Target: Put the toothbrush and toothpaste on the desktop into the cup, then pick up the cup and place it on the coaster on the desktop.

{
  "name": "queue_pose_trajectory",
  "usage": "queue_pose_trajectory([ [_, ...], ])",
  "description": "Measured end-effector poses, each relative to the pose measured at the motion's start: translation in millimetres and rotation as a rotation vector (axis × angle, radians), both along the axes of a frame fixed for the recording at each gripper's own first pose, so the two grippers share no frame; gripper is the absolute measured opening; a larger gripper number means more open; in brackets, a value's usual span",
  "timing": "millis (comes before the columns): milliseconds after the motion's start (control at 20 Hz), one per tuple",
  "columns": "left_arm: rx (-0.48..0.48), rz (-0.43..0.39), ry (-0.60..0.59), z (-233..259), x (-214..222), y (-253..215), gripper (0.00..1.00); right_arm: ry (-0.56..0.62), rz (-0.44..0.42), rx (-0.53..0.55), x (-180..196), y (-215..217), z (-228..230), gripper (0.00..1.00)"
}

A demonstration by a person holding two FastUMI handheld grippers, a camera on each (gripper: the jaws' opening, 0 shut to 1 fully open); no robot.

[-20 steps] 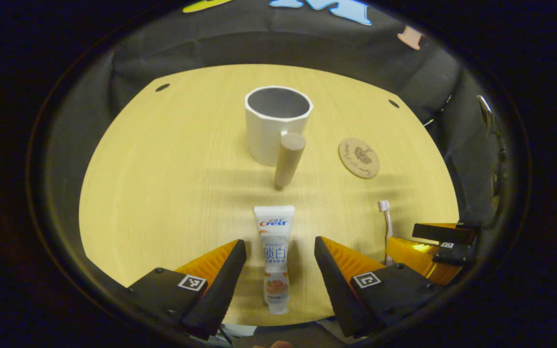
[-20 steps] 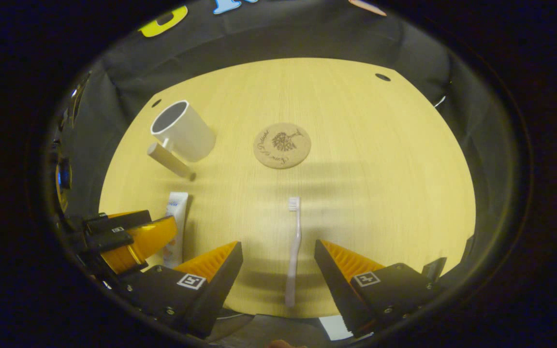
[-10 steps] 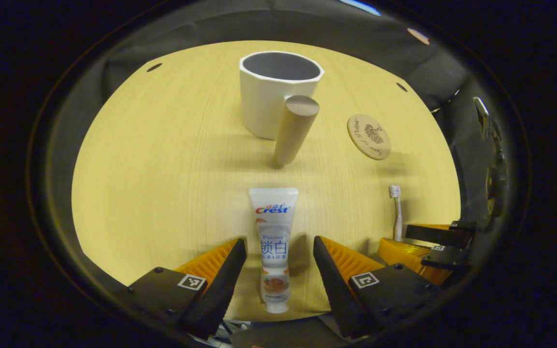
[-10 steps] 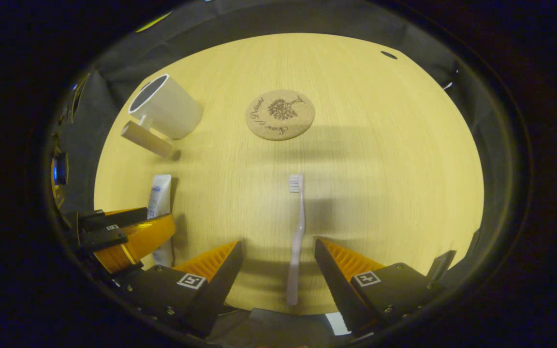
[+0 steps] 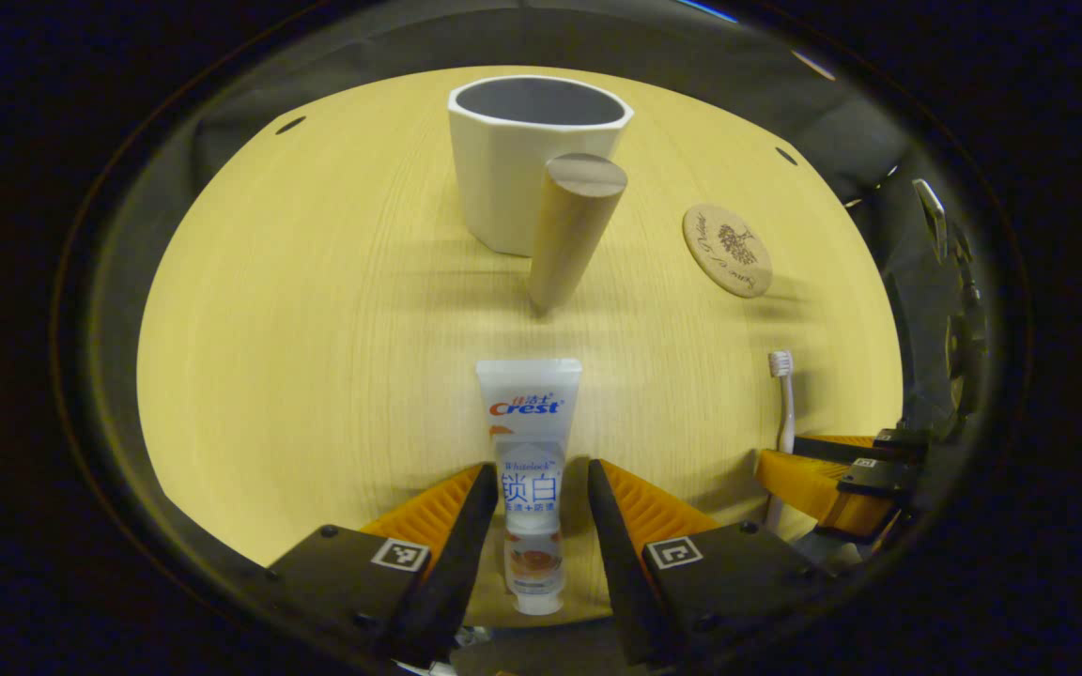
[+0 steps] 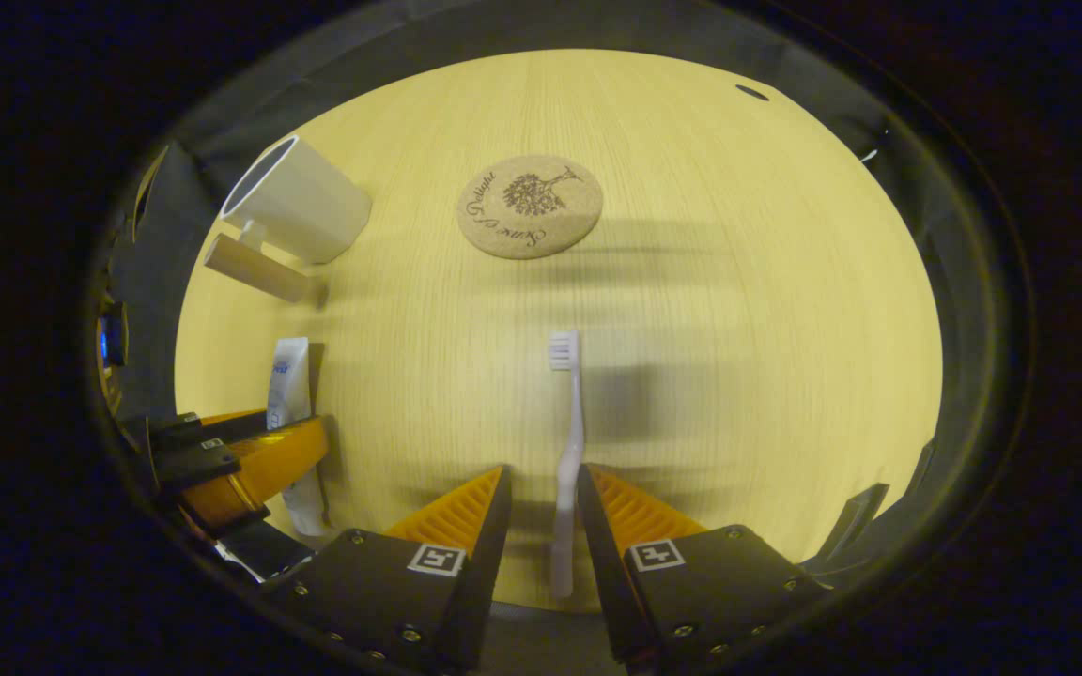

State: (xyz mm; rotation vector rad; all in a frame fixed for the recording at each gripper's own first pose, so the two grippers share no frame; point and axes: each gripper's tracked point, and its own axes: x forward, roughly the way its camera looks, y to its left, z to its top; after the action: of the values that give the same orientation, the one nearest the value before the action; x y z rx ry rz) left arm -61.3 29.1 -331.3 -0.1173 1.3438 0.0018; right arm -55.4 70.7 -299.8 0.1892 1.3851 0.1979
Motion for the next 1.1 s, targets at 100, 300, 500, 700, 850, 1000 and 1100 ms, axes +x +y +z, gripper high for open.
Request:
queue_pose_trajectory([
  [100,0.024,-0.002,-0.002,-1,0,4,0.52,0.002,0.013,-0.002,-1,-1,0,0.49],
  [300,0.023,0.014,-0.009,-2,-1,4,0.37,0.039,-0.031,0.064,-5,5,-2,0.14],
  [500,0.024,0.000,-0.031,-1,1,4,0.30,0.029,-0.082,0.112,1,1,4,0.07],
  [700,0.000,-0.003,-0.061,2,0,5,0.24,0.009,-0.111,0.160,1,4,0,0.07],
  [850,-0.012,0.011,-0.095,4,2,6,0.24,-0.021,-0.090,0.161,1,3,1,0.06],
  [1000,-0.001,0.031,-0.126,7,1,11,0.24,-0.065,-0.080,0.173,4,5,9,0.03],
  [1100,-0.005,0.055,-0.146,10,2,15,0.24,-0.100,-0.072,0.192,6,7,17,0.06],
])
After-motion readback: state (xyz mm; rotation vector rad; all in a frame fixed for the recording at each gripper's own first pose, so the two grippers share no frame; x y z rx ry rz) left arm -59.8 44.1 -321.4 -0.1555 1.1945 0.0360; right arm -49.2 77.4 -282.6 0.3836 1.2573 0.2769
